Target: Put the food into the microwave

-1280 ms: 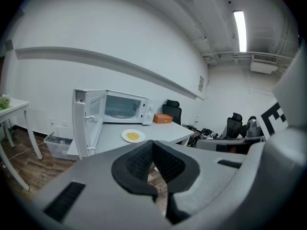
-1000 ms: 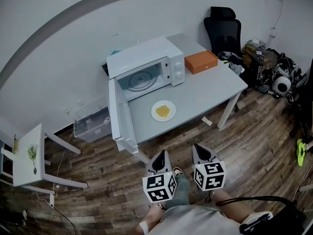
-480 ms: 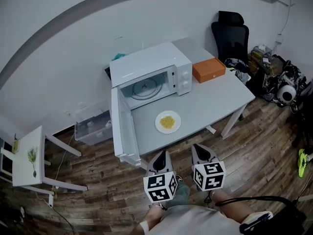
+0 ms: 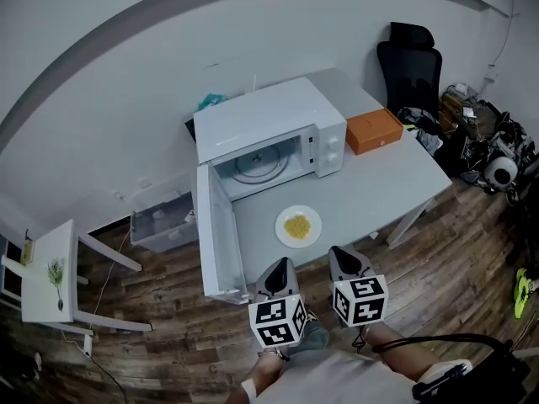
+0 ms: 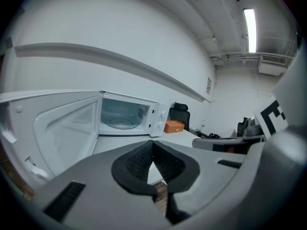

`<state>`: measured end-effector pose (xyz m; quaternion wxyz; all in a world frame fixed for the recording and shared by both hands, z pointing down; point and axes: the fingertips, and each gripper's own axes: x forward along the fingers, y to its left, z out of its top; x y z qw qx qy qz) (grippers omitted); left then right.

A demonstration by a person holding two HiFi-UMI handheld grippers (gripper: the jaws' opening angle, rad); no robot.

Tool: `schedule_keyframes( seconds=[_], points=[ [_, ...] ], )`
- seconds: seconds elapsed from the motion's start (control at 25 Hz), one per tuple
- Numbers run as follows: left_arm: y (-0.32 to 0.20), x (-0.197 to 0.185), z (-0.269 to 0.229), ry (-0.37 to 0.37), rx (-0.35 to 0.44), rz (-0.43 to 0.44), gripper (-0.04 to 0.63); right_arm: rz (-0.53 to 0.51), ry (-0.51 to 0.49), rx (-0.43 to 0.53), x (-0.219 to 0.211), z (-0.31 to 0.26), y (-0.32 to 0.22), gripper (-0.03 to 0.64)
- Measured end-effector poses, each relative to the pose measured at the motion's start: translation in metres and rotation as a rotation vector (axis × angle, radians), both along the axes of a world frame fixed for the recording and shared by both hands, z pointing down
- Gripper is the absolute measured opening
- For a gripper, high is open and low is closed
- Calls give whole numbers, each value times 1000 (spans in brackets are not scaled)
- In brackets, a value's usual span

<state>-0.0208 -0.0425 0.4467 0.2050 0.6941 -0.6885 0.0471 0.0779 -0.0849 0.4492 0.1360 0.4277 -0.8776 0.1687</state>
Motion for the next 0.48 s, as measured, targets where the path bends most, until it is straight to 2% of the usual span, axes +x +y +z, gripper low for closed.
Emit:
schedule_keyframes(
  seconds=[0.48],
  points=[
    [-64,-21,0,5,-2,-6,2,-36,3,3,-35,-4,-66,17]
  ],
)
